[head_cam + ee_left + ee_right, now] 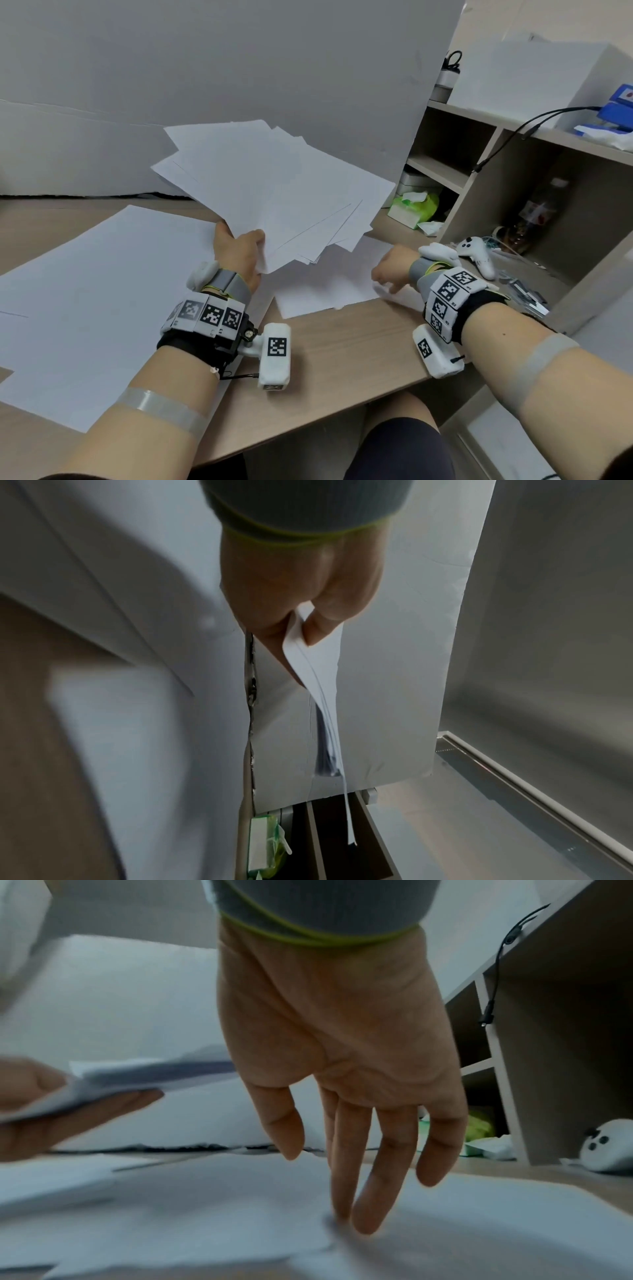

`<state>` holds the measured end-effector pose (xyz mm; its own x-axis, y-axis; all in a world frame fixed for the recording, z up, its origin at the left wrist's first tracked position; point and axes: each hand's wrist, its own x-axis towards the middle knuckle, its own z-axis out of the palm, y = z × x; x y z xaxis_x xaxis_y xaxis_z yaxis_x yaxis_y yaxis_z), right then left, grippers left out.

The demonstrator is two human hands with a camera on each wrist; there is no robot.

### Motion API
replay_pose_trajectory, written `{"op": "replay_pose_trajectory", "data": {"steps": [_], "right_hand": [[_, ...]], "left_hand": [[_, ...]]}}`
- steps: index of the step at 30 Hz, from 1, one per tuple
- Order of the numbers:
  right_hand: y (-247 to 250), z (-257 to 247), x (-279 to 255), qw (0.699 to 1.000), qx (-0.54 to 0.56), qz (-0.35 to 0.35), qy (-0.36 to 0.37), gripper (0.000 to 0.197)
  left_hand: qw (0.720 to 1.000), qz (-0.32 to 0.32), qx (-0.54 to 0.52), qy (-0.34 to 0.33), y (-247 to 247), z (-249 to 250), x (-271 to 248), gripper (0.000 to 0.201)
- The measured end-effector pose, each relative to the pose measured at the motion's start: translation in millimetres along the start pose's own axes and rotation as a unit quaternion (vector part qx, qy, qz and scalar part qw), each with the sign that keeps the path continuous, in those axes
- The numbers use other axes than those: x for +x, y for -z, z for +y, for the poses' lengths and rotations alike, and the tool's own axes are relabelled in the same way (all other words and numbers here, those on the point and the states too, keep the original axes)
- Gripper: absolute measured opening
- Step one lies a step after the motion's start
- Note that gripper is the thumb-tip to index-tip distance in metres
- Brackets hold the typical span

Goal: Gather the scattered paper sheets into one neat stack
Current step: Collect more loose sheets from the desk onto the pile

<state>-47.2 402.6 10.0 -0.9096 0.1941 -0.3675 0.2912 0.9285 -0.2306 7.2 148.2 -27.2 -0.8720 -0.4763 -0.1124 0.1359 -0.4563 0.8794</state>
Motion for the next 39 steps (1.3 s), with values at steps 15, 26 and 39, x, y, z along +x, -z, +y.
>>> {"op": "replay_pose_trajectory", "data": {"steps": [15, 26, 39], "right_hand": [[-10.7, 17.2, -0.4, 0.996, -0.076, 0.039, -0.028, 0.116], [-3.7, 8.7, -6.0, 0.991, -0.127, 0.002, -0.049, 0.112], [1.8, -7.9, -13.0, 0.986, -0.135, 0.093, -0.033, 0.085]], "left_hand": [[1.0, 0.007, -0.014, 0.017, -2.7, -1.9, -6.5, 0.051], [1.0, 0.011, 0.003, 0.017, -1.5, 0.2, -7.4, 0.038], [0.999, 0.021, 0.009, 0.026, -2.1, 0.1, -10.1, 0.04]]}}
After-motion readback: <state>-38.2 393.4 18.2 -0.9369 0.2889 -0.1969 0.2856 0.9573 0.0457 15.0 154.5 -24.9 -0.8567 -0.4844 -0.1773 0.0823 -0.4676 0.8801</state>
